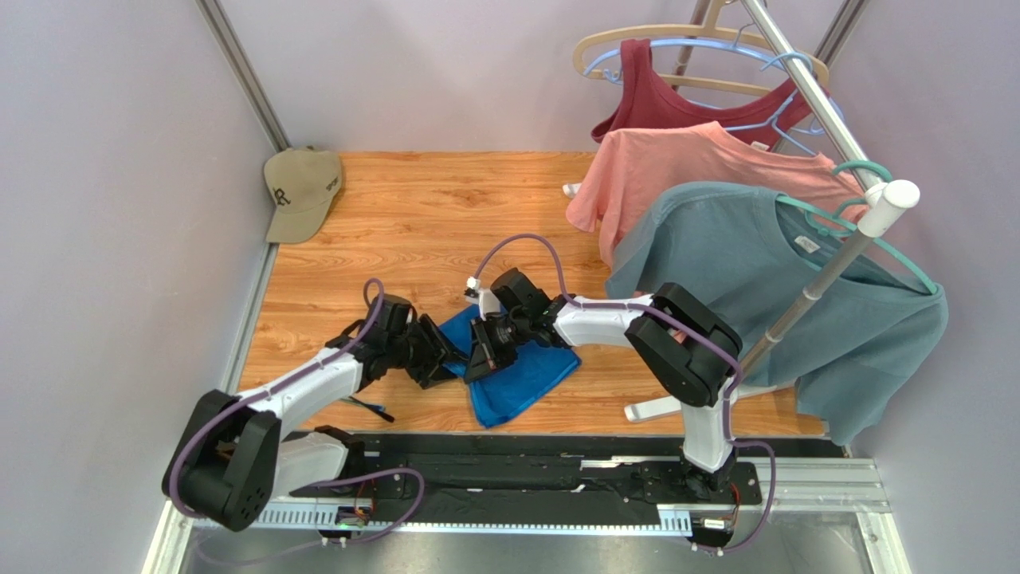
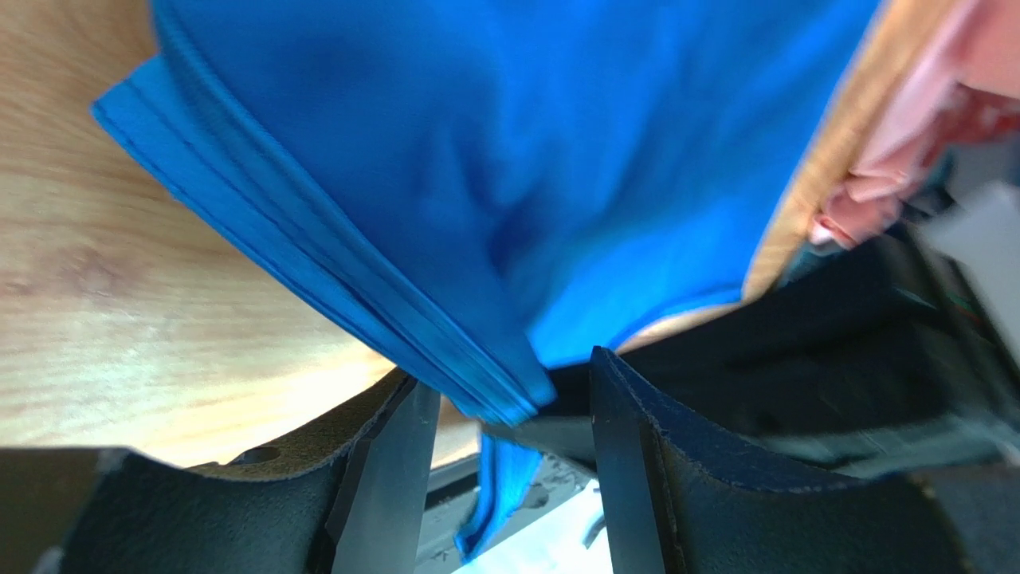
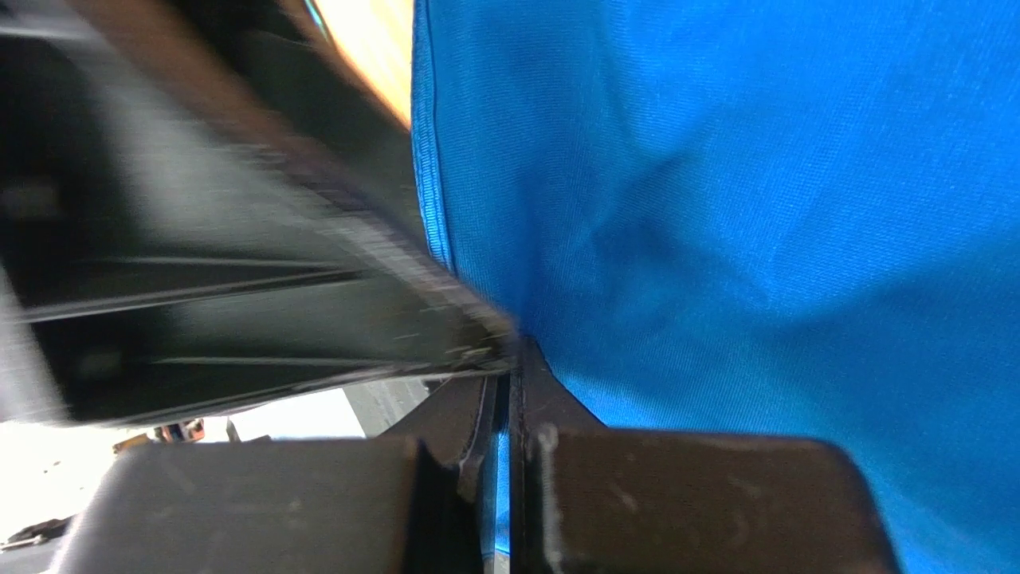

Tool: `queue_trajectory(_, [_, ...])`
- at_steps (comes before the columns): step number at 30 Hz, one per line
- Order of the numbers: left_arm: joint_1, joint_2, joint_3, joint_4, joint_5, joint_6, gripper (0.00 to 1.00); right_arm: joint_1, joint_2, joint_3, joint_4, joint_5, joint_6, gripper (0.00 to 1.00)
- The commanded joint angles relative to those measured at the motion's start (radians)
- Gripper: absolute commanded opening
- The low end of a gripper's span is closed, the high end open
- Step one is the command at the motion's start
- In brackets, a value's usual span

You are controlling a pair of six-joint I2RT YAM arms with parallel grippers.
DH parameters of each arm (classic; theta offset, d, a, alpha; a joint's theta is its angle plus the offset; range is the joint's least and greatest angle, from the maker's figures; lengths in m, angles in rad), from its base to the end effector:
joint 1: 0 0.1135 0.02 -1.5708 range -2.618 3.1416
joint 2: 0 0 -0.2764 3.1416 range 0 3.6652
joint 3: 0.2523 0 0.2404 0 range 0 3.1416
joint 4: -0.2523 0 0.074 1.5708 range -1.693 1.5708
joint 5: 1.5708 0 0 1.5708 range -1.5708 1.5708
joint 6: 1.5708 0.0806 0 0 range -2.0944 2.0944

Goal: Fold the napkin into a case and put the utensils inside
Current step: Pass from the right arm to the left

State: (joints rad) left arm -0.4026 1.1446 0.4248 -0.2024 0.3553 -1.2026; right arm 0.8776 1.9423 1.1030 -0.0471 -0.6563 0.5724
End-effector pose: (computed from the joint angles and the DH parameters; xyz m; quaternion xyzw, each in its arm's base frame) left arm 0.1829 -0.1083 0.1376 -0.3114 0.8812 -0.3419 0.0975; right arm 0.2227 0.3450 0.1311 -0.2424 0.8650 0.4379 0.0364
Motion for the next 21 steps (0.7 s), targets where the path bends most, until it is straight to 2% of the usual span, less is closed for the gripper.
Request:
queue_trajectory(1, [-0.019, 0.049, 0.025, 0.043, -0.012, -0.04, 0.57, 0.003, -0.043, 0.02, 0.098, -0.031, 0.046, 0.0])
queue_trajectory(7, [-0.022, 0.006, 0.017, 0.057, -0.047, -0.038, 0.54, 0.003, -0.04, 0.014, 0.104, -0.037, 0.056, 0.0])
queue_trajectory(10, [-0.022, -0.008, 0.019, 0.064, -0.05, -0.025, 0.47, 0.003, -0.034, 0.006, 0.108, -0.037, 0.06, 0.0])
queue_trajectory(13, [-0.022, -0.008, 0.02, 0.06, -0.045, -0.012, 0.36, 0.004, -0.036, 0.009, 0.086, -0.023, 0.043, 0.03])
queue_trajectory(14, [-0.022, -0.008, 0.022, 0.054, -0.044, -0.008, 0.3, 0.004, -0.036, 0.012, 0.075, -0.019, 0.032, 0.04])
queue_trajectory(15, [-0.022, -0.009, 0.023, 0.046, -0.042, 0.007, 0.28, 0.004, -0.034, 0.017, 0.063, -0.011, 0.024, 0.04])
queue_trajectory(18, [-0.022, -0.023, 0.035, -0.003, -0.047, 0.031, 0.27, 0.004, -0.032, 0.027, 0.02, 0.006, 0.0, 0.06])
queue_trajectory(21, [-0.022, -0.049, 0.04, -0.028, -0.044, 0.04, 0.34, 0.004, -0.029, 0.028, 0.016, 0.006, -0.002, 0.06])
